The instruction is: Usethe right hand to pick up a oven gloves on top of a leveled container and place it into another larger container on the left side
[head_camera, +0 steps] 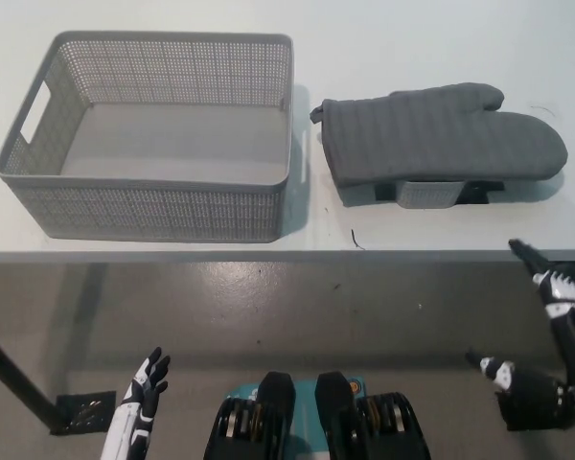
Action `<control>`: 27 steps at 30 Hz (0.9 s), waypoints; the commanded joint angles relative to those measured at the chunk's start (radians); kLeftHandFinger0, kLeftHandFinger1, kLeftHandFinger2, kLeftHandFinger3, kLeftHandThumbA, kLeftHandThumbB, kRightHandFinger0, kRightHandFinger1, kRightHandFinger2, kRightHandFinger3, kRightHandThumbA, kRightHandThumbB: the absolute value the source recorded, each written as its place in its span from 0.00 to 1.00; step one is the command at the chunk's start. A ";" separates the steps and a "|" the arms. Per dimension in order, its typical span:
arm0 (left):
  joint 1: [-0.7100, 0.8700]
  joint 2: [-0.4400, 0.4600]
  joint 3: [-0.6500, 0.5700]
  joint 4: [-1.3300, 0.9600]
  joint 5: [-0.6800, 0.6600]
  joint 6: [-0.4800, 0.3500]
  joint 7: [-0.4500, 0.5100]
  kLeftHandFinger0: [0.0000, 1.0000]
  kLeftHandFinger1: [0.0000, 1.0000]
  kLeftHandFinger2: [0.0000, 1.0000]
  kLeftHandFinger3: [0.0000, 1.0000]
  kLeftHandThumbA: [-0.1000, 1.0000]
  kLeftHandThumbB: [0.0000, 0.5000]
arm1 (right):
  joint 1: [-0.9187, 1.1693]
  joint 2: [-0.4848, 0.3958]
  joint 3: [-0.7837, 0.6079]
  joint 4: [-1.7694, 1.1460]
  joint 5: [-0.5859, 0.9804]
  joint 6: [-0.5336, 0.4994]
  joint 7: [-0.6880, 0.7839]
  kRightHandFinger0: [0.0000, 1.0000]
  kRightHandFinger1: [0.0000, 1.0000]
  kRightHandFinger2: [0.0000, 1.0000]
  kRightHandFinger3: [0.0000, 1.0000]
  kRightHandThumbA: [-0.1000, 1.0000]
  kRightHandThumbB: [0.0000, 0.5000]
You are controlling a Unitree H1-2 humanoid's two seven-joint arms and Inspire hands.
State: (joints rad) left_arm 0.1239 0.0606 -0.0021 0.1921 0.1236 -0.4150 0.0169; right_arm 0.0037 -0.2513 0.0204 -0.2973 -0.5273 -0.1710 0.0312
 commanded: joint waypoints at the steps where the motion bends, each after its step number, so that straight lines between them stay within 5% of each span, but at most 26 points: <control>1: -0.001 0.015 -0.012 -0.061 -0.005 -0.055 -0.005 1.00 1.00 1.00 1.00 1.00 0.43 | -0.141 -0.060 -0.025 -0.065 -0.325 0.154 0.034 1.00 1.00 1.00 1.00 1.00 0.40; 27: 0.010 0.013 -0.022 -0.051 -0.019 -0.055 -0.009 1.00 1.00 1.00 1.00 1.00 0.44 | -0.451 -0.077 0.088 0.301 -0.474 0.301 -0.031 1.00 1.00 1.00 1.00 1.00 0.43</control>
State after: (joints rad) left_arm 0.1261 0.0648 -0.0135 0.1712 0.1206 -0.4299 0.0163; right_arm -0.3812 -0.3124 0.0961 -0.0234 -0.9625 0.1015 0.0466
